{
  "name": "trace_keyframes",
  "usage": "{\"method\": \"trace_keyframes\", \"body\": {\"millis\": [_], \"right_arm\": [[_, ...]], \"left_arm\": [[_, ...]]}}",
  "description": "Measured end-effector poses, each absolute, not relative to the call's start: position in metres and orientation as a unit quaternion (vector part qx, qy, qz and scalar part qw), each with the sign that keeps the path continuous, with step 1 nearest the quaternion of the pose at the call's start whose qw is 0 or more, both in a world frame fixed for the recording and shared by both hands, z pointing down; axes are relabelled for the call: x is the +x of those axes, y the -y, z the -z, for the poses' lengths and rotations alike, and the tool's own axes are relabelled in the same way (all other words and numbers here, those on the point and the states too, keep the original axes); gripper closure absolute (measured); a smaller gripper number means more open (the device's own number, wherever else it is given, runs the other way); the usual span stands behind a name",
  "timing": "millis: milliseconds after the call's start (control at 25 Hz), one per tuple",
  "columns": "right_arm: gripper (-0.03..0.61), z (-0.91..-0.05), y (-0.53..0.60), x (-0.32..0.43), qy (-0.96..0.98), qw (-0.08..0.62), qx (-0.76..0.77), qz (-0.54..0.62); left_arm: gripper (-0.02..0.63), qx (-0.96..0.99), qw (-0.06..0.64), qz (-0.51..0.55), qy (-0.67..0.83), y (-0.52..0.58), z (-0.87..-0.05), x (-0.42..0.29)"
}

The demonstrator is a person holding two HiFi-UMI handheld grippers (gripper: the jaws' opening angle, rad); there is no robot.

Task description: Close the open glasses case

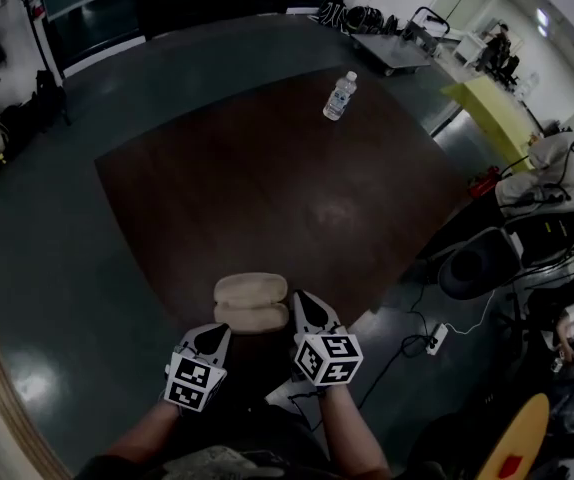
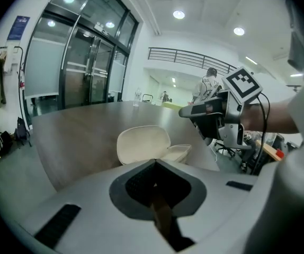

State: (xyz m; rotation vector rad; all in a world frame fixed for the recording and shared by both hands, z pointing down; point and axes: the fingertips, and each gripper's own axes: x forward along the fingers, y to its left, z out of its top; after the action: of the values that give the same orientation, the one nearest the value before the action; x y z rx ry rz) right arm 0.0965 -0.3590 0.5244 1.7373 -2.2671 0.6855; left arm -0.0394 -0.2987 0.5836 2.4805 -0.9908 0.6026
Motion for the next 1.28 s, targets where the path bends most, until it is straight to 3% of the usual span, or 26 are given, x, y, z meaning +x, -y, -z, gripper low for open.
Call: {"method": "trace_keyframes", "body": {"millis": [520, 920, 1280], "right_arm": [[0.589, -0.549, 0.396, 0.074, 0.771, 0.161, 0.566, -0.245], [0.589, -0.548, 0.41, 0.011, 0.779, 0.167, 0.54, -0.271], [0.589, -0.58, 0.328, 0.074, 0.782, 0.17, 0.533, -0.274]], "left_arm": [[0.604, 0.889, 0.229, -0.243, 0.313, 0.284, -0.613, -0.049], [0.604, 0.896, 0.216, -0.214, 0.322, 0.325, -0.583, -0.108], [0.604, 0.878, 0.193, -0.185, 0.397, 0.286, -0.572, -0.059]]}}
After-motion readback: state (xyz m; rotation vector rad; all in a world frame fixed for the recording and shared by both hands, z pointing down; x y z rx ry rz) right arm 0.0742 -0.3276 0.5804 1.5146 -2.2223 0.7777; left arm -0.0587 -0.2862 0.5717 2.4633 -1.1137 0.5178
